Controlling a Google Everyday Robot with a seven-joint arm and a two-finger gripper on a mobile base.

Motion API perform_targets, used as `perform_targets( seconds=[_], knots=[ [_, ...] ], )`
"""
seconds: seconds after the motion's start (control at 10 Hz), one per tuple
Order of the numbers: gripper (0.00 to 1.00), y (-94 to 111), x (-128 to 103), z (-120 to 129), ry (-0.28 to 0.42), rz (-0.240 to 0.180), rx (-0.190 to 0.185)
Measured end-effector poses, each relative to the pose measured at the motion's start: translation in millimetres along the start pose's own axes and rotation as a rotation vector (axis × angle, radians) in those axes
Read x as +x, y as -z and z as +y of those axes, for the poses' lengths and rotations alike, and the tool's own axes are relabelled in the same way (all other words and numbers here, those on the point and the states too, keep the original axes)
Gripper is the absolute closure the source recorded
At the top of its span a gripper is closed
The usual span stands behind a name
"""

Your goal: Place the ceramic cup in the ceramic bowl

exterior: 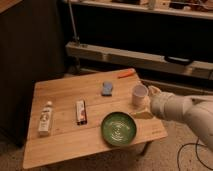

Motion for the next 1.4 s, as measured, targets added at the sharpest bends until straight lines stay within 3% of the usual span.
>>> perform_targets(
  seconds=[0.1, 0.2, 0.4, 0.5, 0.8, 1.0, 1.1, 1.2, 1.4],
  knots=[
    [0.2, -5, 2, 9, -0.105, -0.035, 0.025],
    [0.2, -13, 4, 21, -0.267, -0.076, 0.064],
    [0.2, -18, 1, 34, -0.451, -0.118, 0.092],
    [0.2, -21, 3, 36, -0.501, -0.13, 0.103],
    [0.2, -23, 1, 36, -0.526, -0.14, 0.09],
    [0.2, -33, 6, 23, -0.64, -0.138, 0.013],
    [0.2, -37, 6, 14, -0.748, -0.135, -0.05],
    [0.2, -43, 6, 6, -0.858, -0.155, -0.138],
    [0.2, -51, 9, 3, -0.925, -0.223, -0.292]
  ],
)
